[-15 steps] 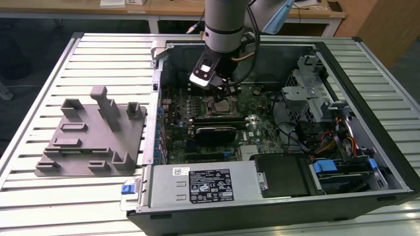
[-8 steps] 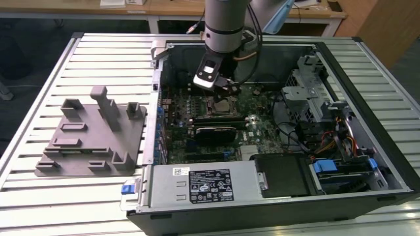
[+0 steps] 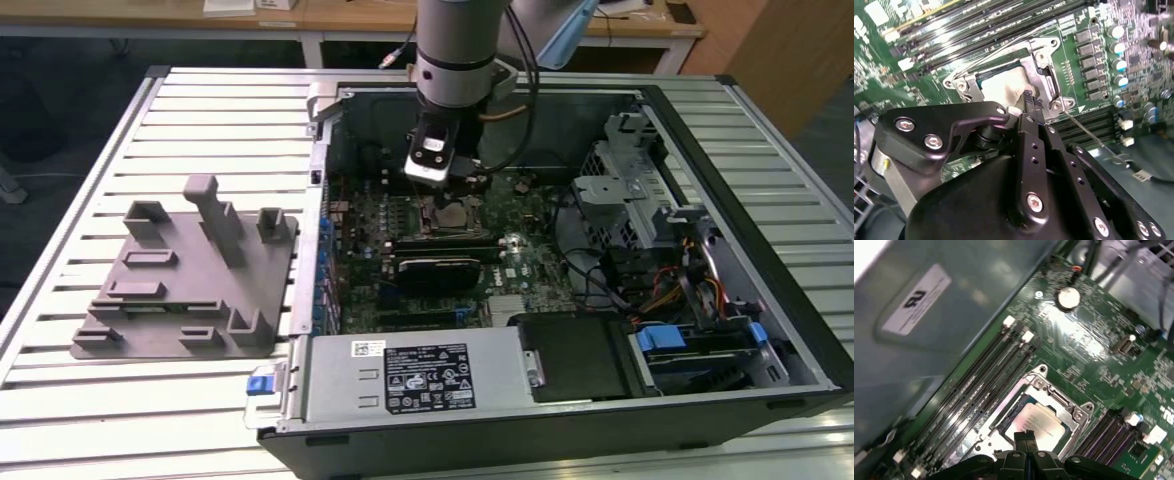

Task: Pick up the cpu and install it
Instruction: 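Close the cpu cover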

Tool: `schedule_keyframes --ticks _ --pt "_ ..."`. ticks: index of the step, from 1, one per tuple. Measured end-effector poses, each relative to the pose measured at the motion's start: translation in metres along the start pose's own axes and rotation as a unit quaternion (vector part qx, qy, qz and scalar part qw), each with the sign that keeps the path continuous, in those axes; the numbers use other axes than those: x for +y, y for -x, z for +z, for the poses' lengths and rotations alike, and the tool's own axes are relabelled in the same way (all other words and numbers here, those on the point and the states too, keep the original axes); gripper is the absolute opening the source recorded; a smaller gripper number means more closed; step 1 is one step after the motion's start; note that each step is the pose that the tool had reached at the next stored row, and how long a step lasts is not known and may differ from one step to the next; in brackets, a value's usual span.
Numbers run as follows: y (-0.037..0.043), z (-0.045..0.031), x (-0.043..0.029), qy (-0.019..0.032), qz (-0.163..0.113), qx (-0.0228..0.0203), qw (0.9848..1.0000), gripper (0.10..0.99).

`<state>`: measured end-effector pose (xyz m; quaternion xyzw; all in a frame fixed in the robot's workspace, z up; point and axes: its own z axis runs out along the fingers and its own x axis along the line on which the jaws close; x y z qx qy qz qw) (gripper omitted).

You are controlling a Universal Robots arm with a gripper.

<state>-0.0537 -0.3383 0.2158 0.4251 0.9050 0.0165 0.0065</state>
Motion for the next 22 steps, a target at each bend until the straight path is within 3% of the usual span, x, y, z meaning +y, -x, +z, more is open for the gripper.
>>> schedule_keyframes --ticks 6,11,16,22 --pt "0.0 0.0001 0.0 -0.0001 -0.055 0.0019 0.9985 0.106" --pt "0.0 0.0003 0.0 -0.0002 -0.1 0.0036 0.9949 0.106" --pt "0.0 0.0005 -0.0001 -0.0004 -0.145 0.0051 0.9894 0.106" --pt "0.0 0.0009 0.0 -0.0005 -0.199 0.0069 0.98 0.106"
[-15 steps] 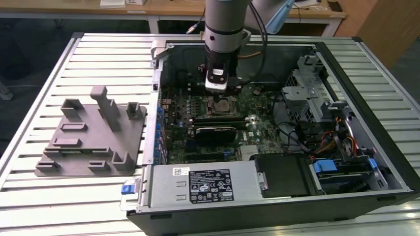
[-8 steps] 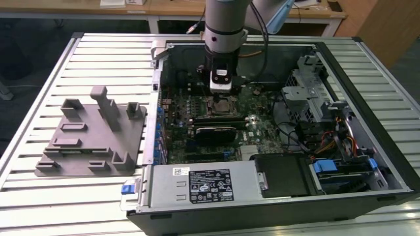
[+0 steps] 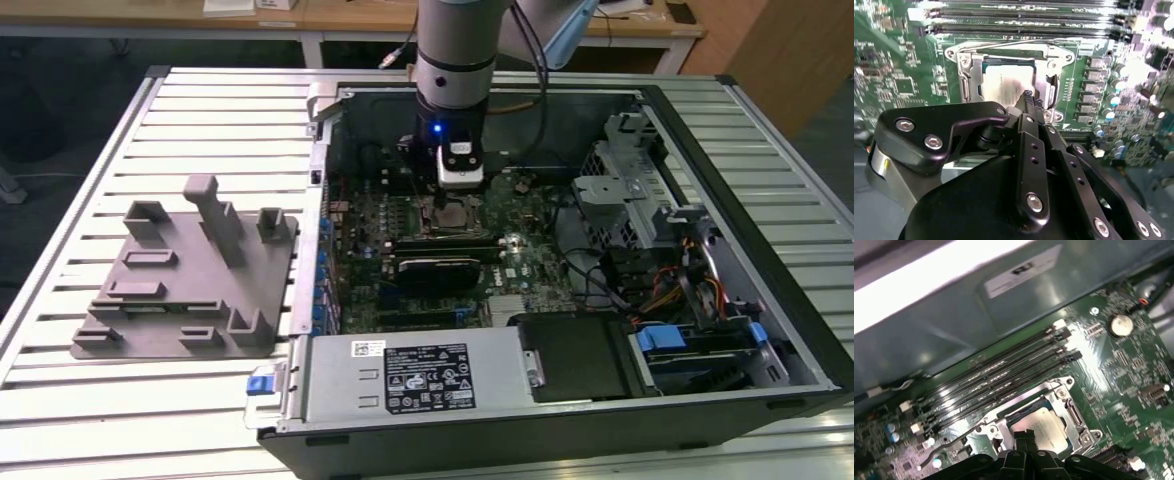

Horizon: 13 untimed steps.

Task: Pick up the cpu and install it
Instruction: 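Close the cpu cover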

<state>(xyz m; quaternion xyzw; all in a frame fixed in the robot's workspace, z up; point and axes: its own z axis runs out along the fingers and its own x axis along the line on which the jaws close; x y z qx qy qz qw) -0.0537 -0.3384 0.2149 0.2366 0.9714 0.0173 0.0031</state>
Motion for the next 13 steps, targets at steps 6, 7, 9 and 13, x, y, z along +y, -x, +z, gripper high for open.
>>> schedule_keyframes --ticks 6,7,9,13 --pt "0.0 0.0003 0.0 -0.0002 -0.055 0.0019 0.9985 0.106" --pt "0.0 0.0004 0.0 -0.0001 -0.064 0.0022 0.998 0.106" --pt "0.0 0.0007 0.0 -0.0002 -0.082 0.0029 0.9967 0.106" --pt "0.0 0.0012 0.0 -0.0002 -0.117 0.0041 0.9931 0.106"
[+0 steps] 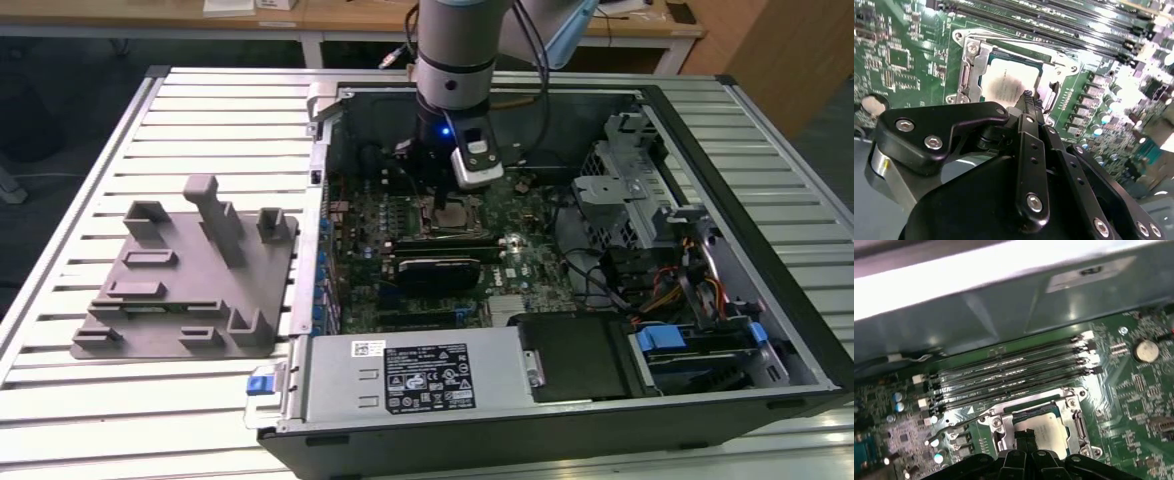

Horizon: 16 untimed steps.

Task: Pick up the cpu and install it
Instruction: 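Close the cpu cover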

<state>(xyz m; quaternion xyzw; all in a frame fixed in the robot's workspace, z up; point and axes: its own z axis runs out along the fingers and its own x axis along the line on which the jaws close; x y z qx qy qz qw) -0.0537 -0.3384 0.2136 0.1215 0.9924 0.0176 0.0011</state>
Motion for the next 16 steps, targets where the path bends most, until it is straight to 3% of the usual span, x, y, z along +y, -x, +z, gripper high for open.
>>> schedule_keyframes --ticks 4,5,16 --pt "0.0001 0.0011 -0.0003 0.0 -0.028 0.0007 0.9996 0.106" --pt "0.0004 0.0025 -0.0019 0.0 -0.049 0.0014 0.9988 0.106" --pt "-0.0051 0.0026 -0.0094 -0.0002 -0.058 0.0015 0.9983 0.106"
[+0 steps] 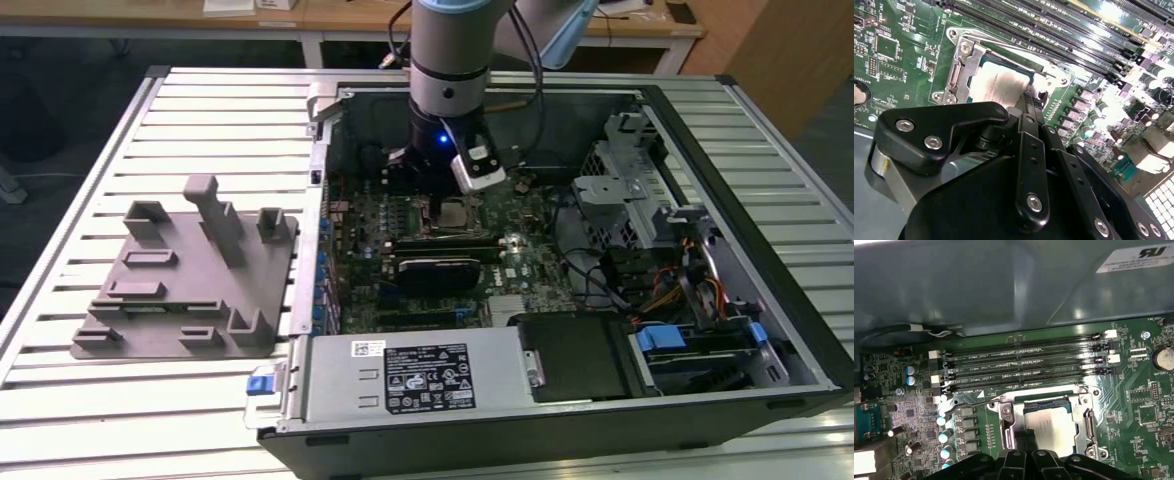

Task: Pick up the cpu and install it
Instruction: 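Close the cpu cover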

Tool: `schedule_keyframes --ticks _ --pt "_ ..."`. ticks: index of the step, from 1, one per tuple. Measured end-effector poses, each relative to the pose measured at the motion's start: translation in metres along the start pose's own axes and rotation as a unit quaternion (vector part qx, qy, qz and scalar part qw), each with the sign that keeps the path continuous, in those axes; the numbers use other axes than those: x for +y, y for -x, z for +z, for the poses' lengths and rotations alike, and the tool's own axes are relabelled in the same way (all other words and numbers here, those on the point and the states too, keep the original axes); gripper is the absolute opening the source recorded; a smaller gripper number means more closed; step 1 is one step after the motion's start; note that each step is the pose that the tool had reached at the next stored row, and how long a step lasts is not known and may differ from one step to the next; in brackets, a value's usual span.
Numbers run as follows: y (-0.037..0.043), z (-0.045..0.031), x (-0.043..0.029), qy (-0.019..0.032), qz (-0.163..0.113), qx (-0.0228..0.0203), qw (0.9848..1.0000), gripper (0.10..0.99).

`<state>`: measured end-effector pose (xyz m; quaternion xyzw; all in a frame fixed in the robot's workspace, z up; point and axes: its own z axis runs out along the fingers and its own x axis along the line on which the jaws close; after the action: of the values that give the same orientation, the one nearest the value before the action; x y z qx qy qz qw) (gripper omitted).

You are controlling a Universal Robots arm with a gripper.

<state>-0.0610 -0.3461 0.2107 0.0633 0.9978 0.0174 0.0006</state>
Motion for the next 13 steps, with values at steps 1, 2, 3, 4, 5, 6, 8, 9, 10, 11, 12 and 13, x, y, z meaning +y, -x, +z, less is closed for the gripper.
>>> schedule_keyframes --ticks 1,2,3,4,5,6,8,9,10,11,12,13 --pt "-0.0001 0.0 0.0 0.0 0.0 -0.0001 1.0 0.106" --pt "-0.0003 0.0 -0.0001 0.0002 0.0 -0.0003 1.0 0.106" --pt "-0.0008 0.0001 -0.0002 0.0004 0.0 -0.0019 1.0 0.106" --pt "-0.0018 0.0004 -0.0004 0.0009 0.0 -0.0059 1.0 0.106" --pt "-0.0028 0.0008 -0.0005 0.0015 0.0 -0.0104 0.9999 0.106" --pt "-0.0038 0.0011 -0.0007 0.002 0.0 -0.0146 0.9999 0.106" --pt "-0.006 0.002 -0.0011 0.0028 -0.001 -0.0206 0.9998 0.106" --pt "-0.0073 0.0026 -0.0014 0.0029 -0.001 -0.0217 0.9998 0.106" --pt "-0.0094 0.0033 -0.0017 0.0028 -0.001 -0.0226 0.9997 0.106" --pt "-0.0115 0.0039 -0.002 0.0027 0.0 -0.023 0.9997 0.106" --pt "-0.0132 0.0045 -0.0023 0.0026 0.0 -0.0231 0.9997 0.106" --pt "-0.0142 0.0051 -0.0025 0.0026 0.0 -0.0231 0.9997 0.106"
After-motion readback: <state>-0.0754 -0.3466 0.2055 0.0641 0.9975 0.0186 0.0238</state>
